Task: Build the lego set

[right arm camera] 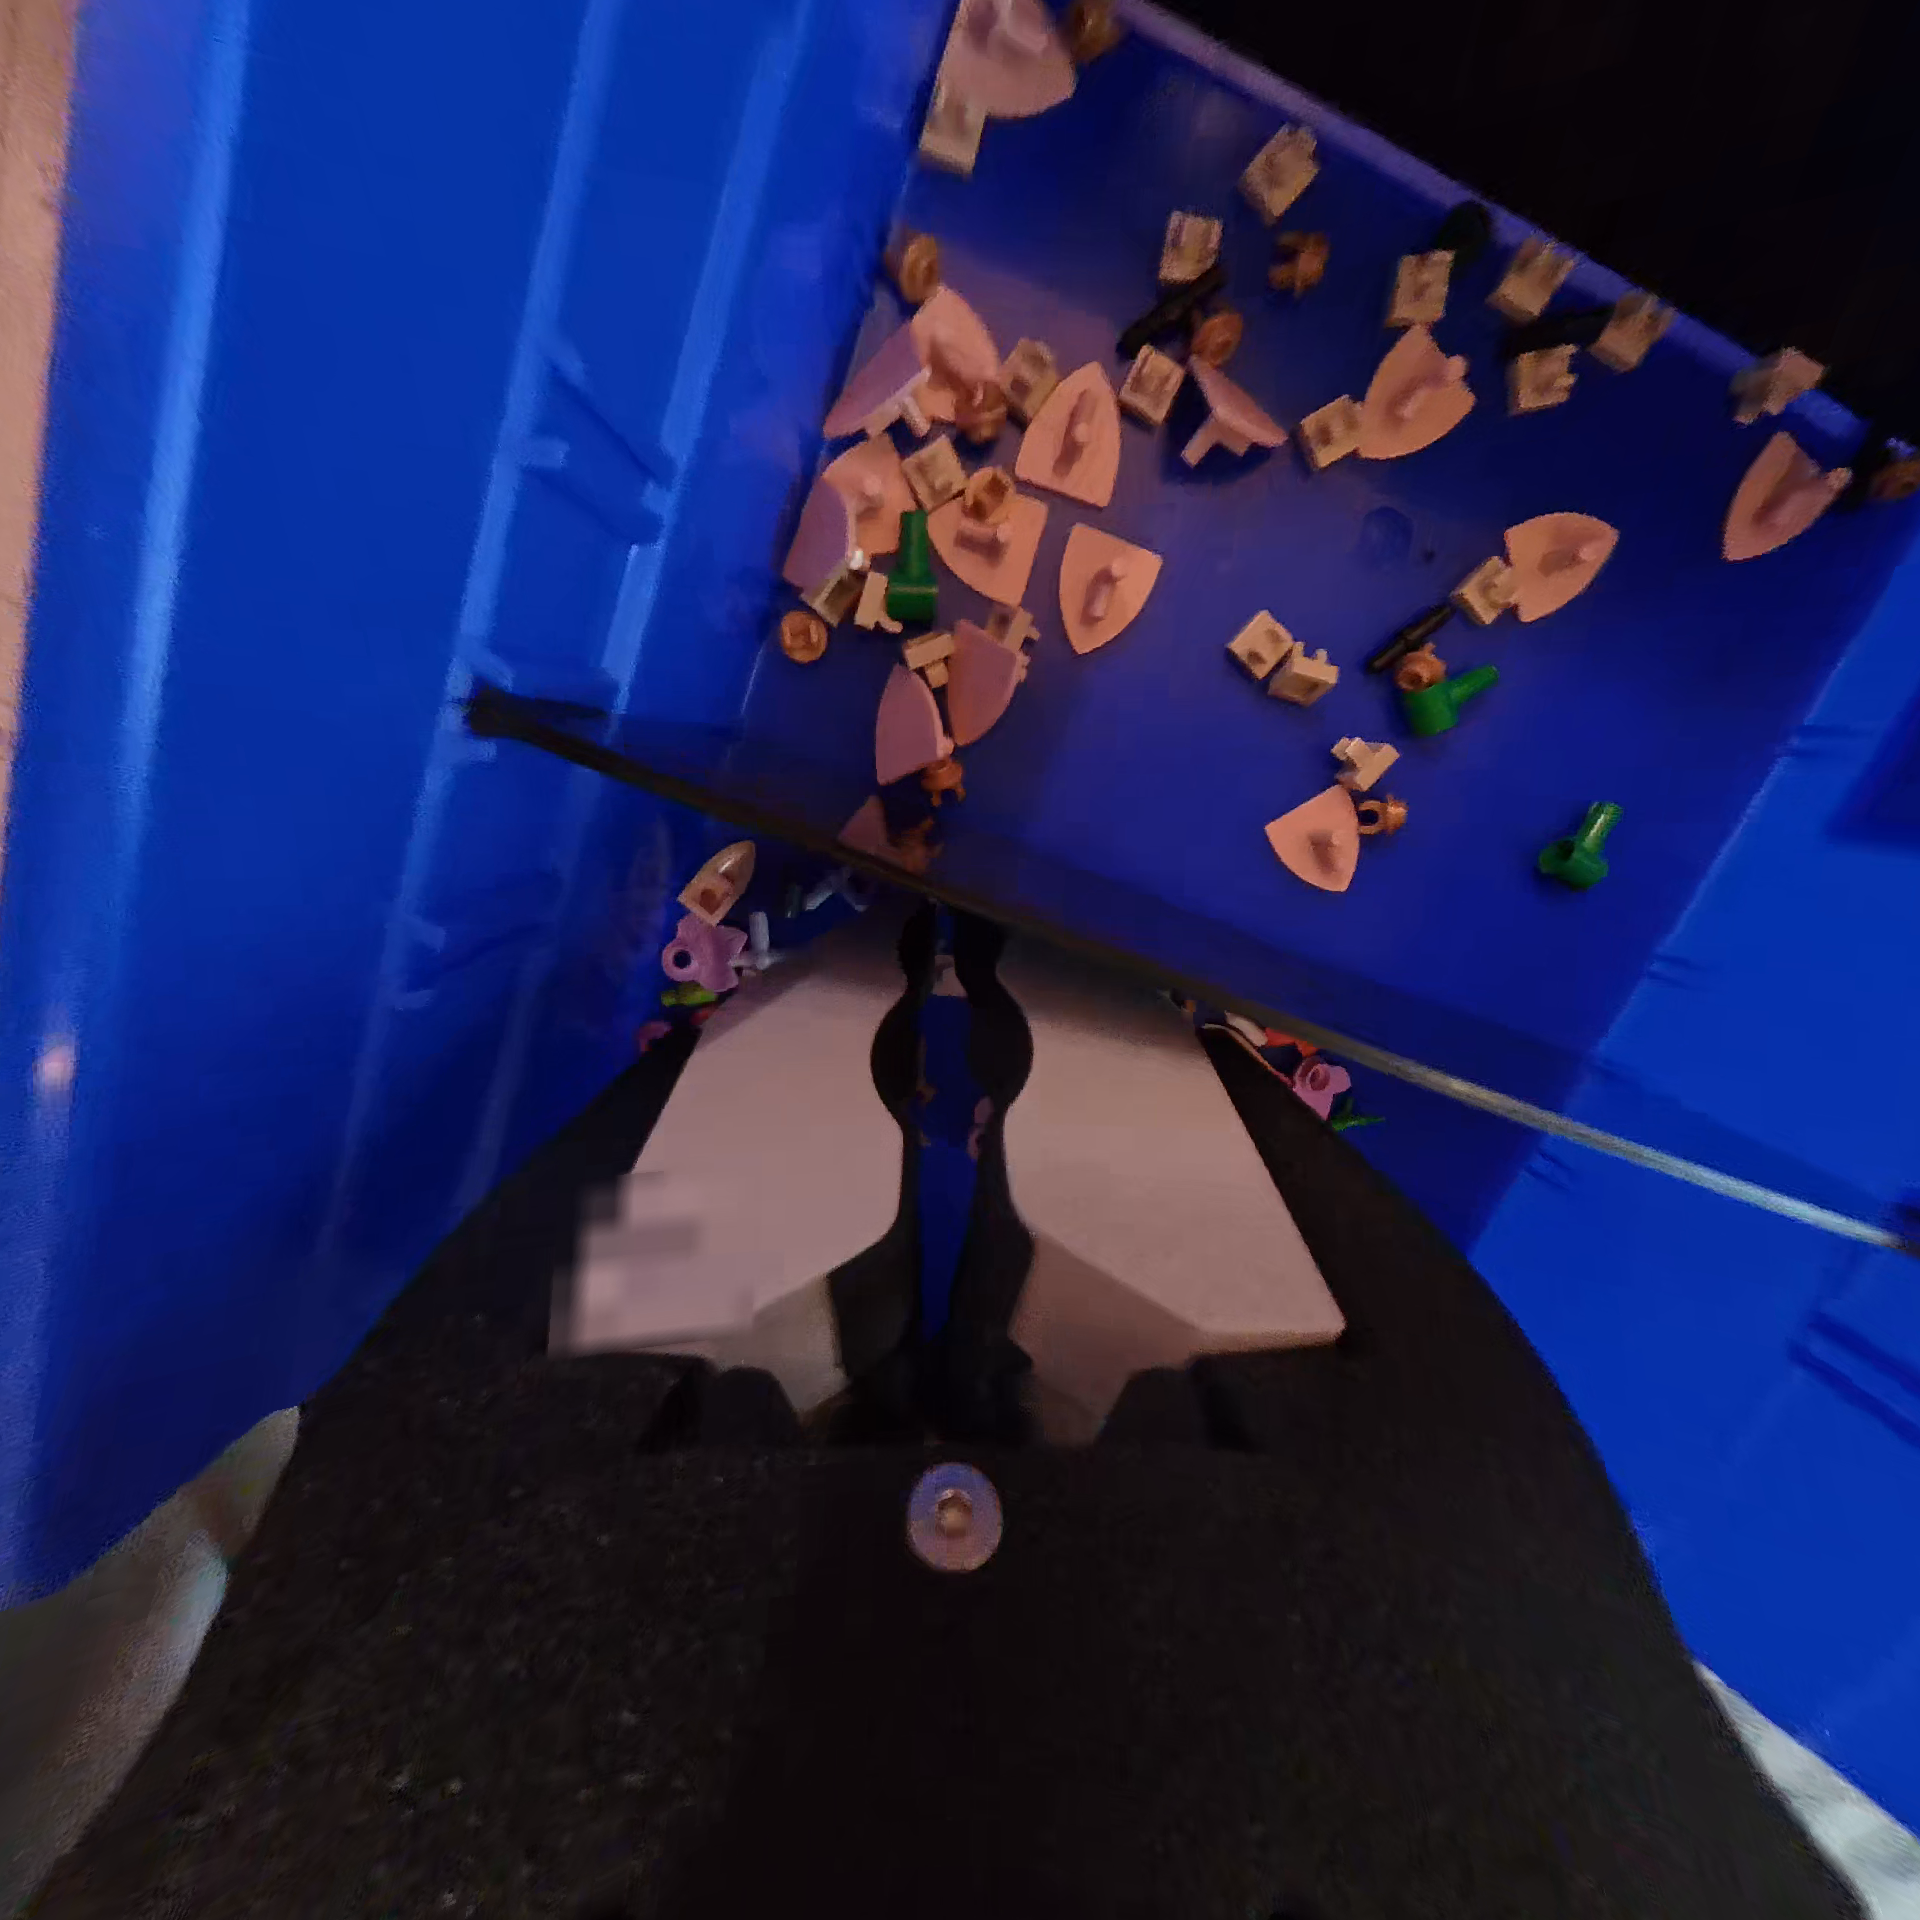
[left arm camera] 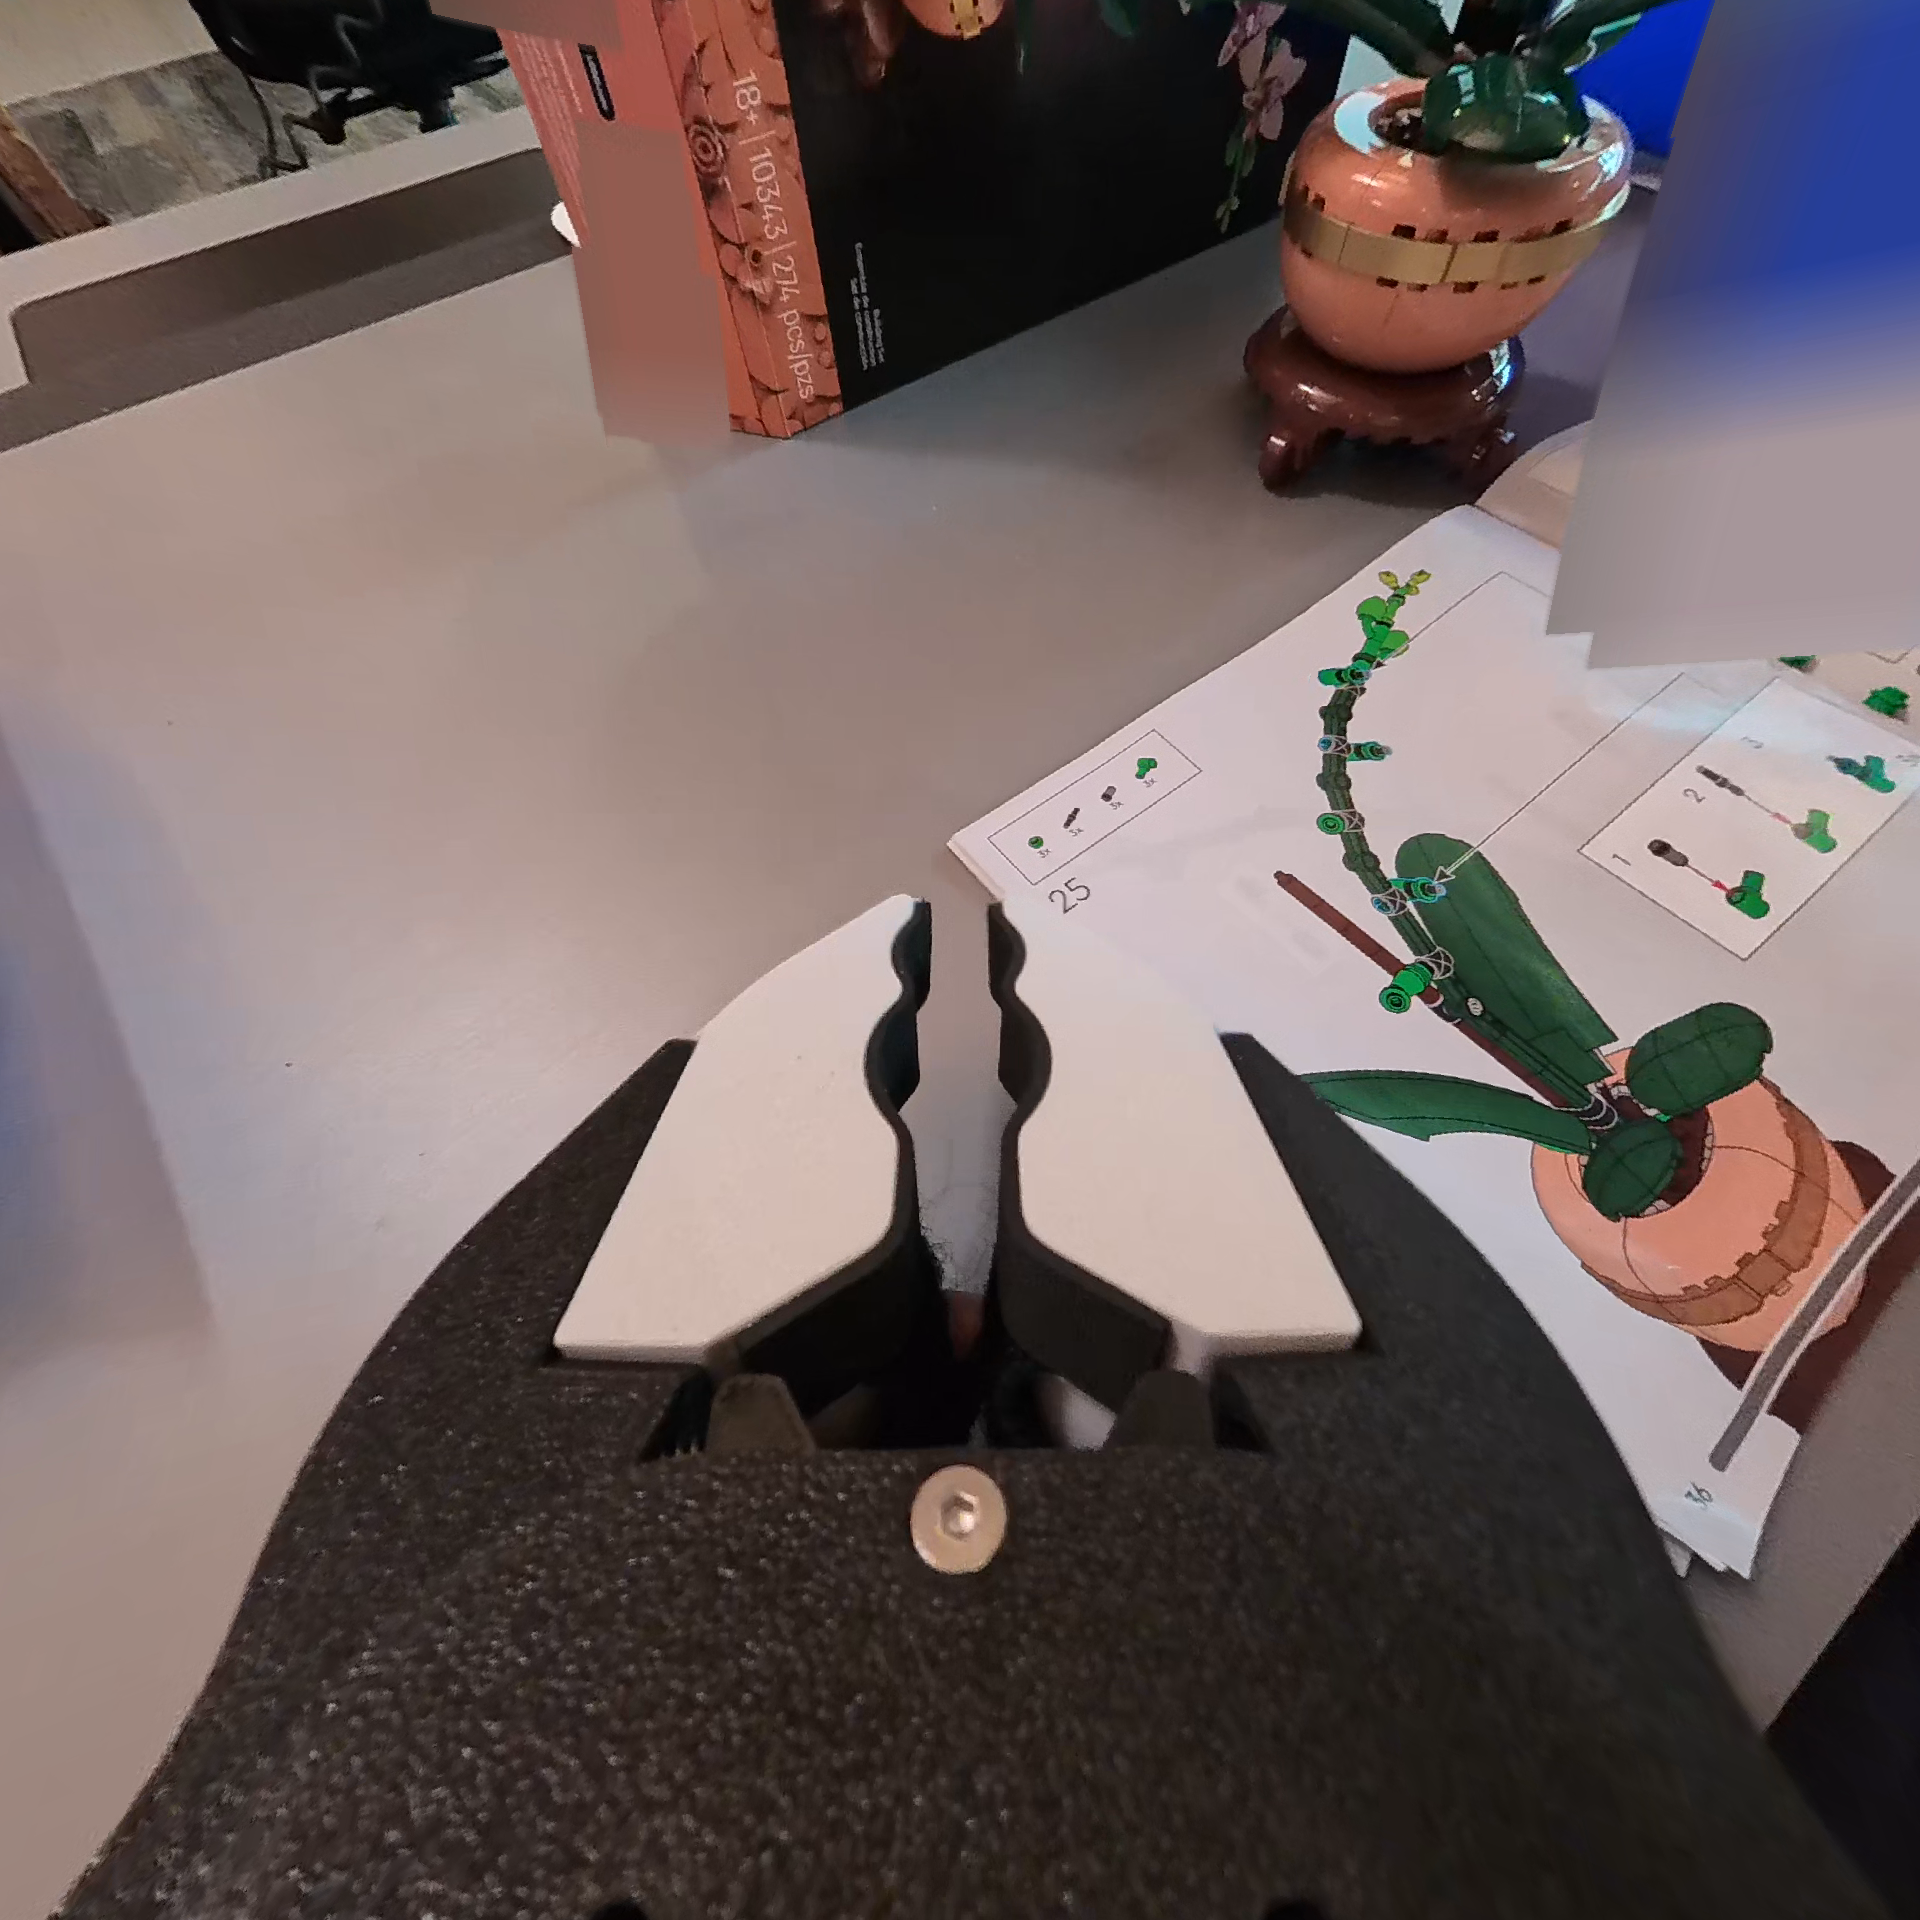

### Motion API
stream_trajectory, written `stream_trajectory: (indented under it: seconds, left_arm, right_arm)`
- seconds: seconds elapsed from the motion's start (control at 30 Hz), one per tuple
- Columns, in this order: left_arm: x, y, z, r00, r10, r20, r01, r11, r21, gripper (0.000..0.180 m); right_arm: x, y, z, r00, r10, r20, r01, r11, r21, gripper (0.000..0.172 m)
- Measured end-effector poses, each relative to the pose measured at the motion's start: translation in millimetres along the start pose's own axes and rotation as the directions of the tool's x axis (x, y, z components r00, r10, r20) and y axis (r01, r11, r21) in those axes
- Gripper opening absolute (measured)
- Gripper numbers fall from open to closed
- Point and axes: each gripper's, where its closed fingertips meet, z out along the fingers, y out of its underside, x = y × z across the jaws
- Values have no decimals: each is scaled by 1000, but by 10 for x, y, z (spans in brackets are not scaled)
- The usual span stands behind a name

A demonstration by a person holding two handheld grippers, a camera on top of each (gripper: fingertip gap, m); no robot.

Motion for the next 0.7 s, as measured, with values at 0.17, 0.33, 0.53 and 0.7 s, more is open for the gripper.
stream_trajectory:
  seconds: [0.17,0.33,0.53,0.7]
  left_arm:
    - [31,20,17,1000,22,-13,-23,1000,-19,10]
    - [40,10,9,999,34,-13,-34,999,-8,10]
    - [36,-1,3,1000,27,-14,-27,1000,-1,10]
    - [31,-14,-16,998,56,12,-56,998,15,10]
  right_arm:
    - [-105,24,-129,986,-73,148,74,997,-3,3]
    - [-25,-108,-381,814,-581,15,554,784,280,0]
    - [-16,-164,-280,267,-929,-257,955,218,202,0]
    - [-67,-240,-110,97,-959,-268,988,60,146,0]
